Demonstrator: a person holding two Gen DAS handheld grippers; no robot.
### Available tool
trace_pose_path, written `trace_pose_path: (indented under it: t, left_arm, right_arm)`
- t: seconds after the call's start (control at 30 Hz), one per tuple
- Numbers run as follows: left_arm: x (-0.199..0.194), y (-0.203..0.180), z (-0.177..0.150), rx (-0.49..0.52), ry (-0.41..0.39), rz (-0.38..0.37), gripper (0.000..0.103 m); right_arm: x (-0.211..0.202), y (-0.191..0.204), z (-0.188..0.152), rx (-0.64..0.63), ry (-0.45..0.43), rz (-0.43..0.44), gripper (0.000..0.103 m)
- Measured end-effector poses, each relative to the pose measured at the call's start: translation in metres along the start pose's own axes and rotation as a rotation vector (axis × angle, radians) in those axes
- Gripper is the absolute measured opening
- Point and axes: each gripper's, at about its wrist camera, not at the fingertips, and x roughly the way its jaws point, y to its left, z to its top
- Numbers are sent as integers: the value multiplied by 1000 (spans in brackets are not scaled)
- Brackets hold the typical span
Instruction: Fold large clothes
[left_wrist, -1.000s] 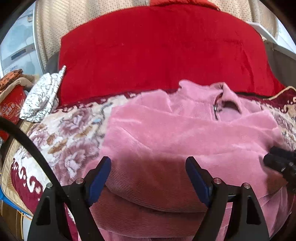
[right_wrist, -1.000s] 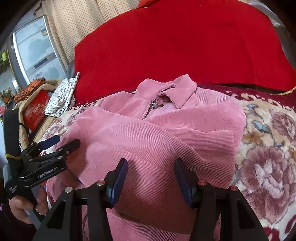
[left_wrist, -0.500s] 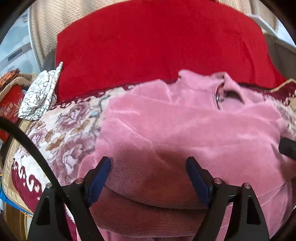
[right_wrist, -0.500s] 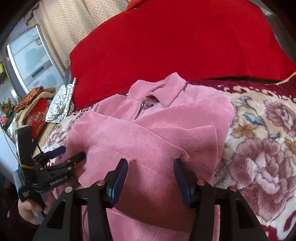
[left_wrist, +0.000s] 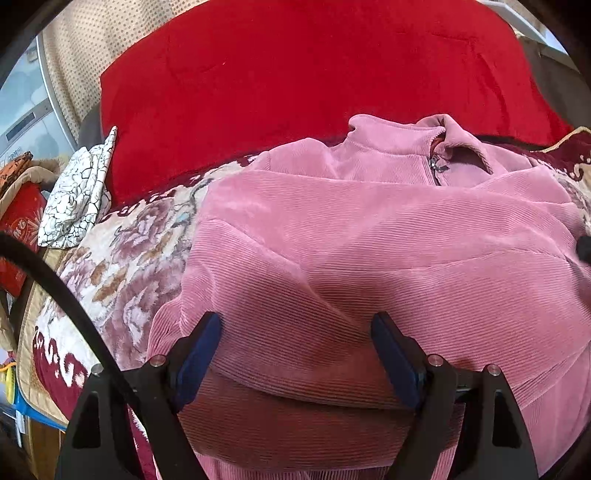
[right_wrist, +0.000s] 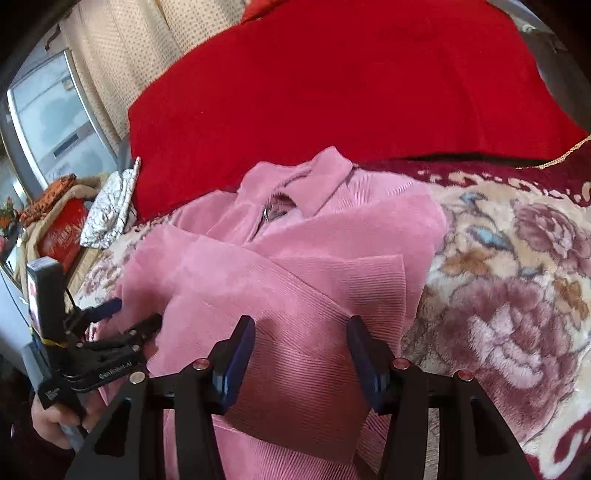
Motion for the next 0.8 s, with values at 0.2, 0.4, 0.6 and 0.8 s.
trace_pose_path:
  t: [0.2,0.4,0.6,0.8]
  left_arm:
    - [-16,34,3,-109,-72,20,84]
    - [-26,92,-16,-242,-81,54,84]
    - [-31,125,-39,-289,-69,76,84]
    - [-44,125,-48,-237,-110,31,84]
  right_arm:
    - [-21,-24,6,104,-99,46,55]
    - [-5,-1,4,41,-32,64,55]
    - [7,18,-2,-13,22,41,57]
    - [11,4,-4,10,45,37,57]
